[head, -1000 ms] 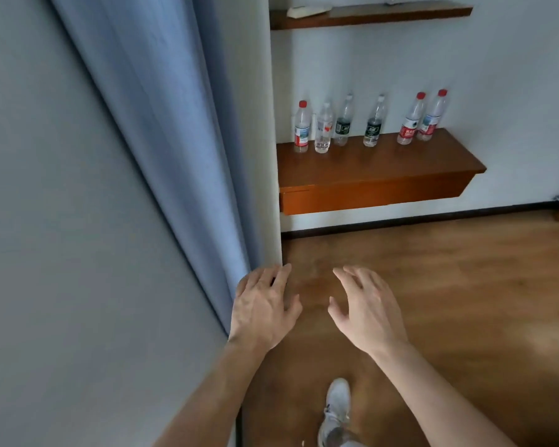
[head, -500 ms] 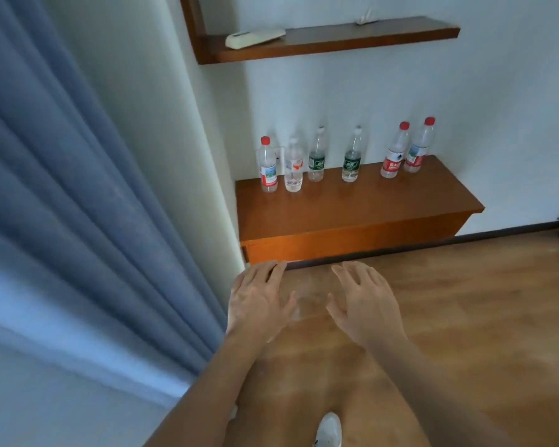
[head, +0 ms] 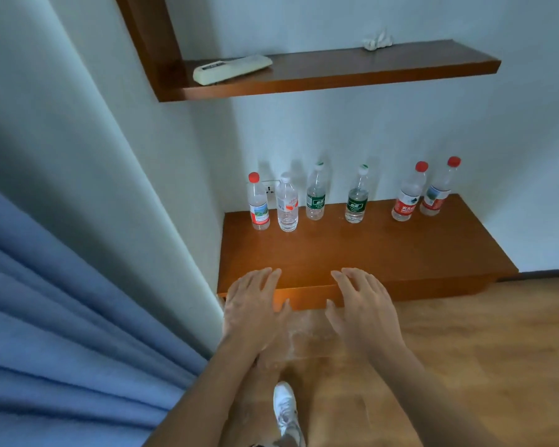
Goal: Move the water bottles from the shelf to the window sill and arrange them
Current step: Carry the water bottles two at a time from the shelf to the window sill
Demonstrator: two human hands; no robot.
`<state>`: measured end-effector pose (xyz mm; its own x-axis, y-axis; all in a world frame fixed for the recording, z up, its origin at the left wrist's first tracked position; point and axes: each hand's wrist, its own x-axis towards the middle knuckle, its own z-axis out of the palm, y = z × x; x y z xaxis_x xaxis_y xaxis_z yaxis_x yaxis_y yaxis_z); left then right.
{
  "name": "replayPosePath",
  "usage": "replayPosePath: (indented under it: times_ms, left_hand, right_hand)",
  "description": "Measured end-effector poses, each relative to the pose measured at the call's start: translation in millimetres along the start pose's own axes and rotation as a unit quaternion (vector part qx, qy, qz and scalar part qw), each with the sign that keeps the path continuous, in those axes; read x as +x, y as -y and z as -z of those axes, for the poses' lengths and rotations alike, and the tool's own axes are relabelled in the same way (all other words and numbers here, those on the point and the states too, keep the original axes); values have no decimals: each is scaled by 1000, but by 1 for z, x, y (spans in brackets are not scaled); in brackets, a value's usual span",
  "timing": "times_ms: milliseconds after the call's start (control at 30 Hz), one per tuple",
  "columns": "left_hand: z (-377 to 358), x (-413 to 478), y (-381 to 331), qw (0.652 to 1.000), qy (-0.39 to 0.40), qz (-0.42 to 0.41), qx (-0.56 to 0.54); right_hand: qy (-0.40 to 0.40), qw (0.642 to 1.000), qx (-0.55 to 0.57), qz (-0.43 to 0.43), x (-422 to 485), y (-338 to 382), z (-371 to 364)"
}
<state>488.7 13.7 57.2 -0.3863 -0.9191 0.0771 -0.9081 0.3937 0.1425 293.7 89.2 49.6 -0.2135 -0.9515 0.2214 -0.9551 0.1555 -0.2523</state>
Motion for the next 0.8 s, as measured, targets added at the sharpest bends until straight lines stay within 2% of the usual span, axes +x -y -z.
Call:
replayPosePath:
  times_ms: [433, 533, 733, 800]
  left_hand:
    - [-51, 166, 48, 997, -1, 67, -37]
    - [-59, 200, 62, 995, -22, 86, -38]
    - [-77, 250, 91, 988, -35, 141, -54]
    - [-78, 266, 99, 979, -21, 187, -77]
  right_hand:
    - [43, 998, -4, 42, 191, -25, -52]
    - [51, 997, 3, 54, 232, -25, -67]
    - [68, 996, 55, 36, 283, -29, -102]
    - [85, 993, 84, 10, 297, -30, -115]
